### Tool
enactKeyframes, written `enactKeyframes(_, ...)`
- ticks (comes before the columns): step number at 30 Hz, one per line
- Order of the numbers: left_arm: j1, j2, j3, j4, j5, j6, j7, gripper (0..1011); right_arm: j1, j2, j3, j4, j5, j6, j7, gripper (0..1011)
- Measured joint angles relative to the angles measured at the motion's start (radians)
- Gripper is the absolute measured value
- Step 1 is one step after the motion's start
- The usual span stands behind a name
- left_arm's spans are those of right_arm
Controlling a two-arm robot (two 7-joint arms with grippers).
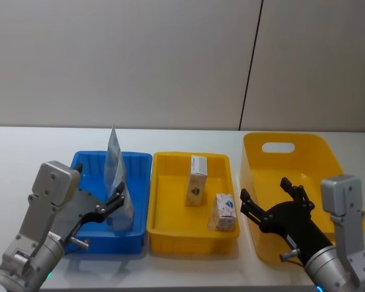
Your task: Bimanual collaborative sorting of washing and personal care products
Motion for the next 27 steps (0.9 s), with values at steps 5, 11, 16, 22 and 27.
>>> enactKeyframes(5,0.0,0.0,0.0,0.0,0.0,0.0,0.0,1001,0.0,0.0,0.0,0.0,0.0,0.0,0.0,1003)
enactKeyframes(11,0.0,0.0,0.0,0.0,0.0,0.0,0.0,1001,0.0,0.0,0.0,0.0,0.0,0.0,0.0,1004)
enactKeyframes(16,0.0,0.0,0.0,0.0,0.0,0.0,0.0,1001,0.0,0.0,0.0,0.0,0.0,0.0,0.0,1003)
enactKeyframes(22,0.0,0.0,0.0,0.0,0.0,0.0,0.0,1001,0.0,0.0,0.0,0.0,0.0,0.0,0.0,1003)
enactKeyframes(27,0.0,0.0,0.0,0.0,0.0,0.0,0.0,1001,0.0,0.0,0.0,0.0,0.0,0.0,0.0,1004)
